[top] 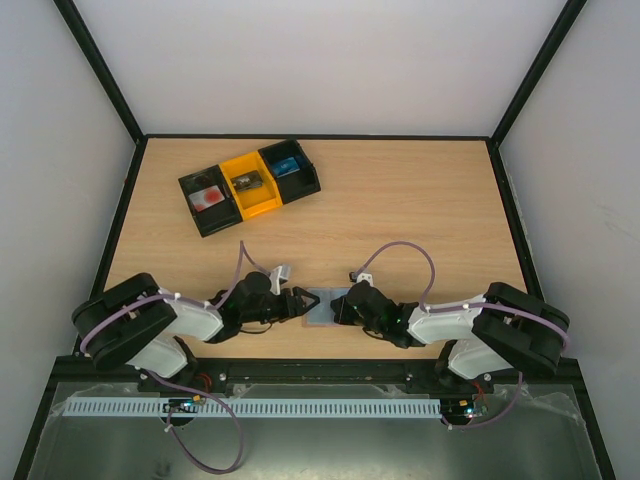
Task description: Take the credit cards out of the card holder
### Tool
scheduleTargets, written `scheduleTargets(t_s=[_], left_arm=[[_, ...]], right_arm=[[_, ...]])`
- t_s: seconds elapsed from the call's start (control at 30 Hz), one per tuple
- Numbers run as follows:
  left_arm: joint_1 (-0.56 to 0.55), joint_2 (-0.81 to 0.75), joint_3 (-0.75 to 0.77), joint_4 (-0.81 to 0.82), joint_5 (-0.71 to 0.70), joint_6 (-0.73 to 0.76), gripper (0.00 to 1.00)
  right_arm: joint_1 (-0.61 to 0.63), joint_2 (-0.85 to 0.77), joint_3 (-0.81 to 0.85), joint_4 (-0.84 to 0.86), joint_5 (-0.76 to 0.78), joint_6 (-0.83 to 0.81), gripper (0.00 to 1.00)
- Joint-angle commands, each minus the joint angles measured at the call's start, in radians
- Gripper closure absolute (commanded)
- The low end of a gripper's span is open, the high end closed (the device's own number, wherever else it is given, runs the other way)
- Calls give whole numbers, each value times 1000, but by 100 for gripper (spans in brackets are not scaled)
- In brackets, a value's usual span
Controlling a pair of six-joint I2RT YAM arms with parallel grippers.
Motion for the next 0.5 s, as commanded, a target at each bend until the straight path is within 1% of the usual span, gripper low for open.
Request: scheduleTargets(t_s=[0.0,0.17,0.47], left_arm=[[-10,44,29,74,21,-10,36],[-15,69,37,110,35,-24,36],[-25,48,49,101,37,-28,37]], right_arm=[[2,14,-19,-22,-4,5,98],[1,20,-22,-15,-6,7,98],[2,18,-28,0,-9,10,98]])
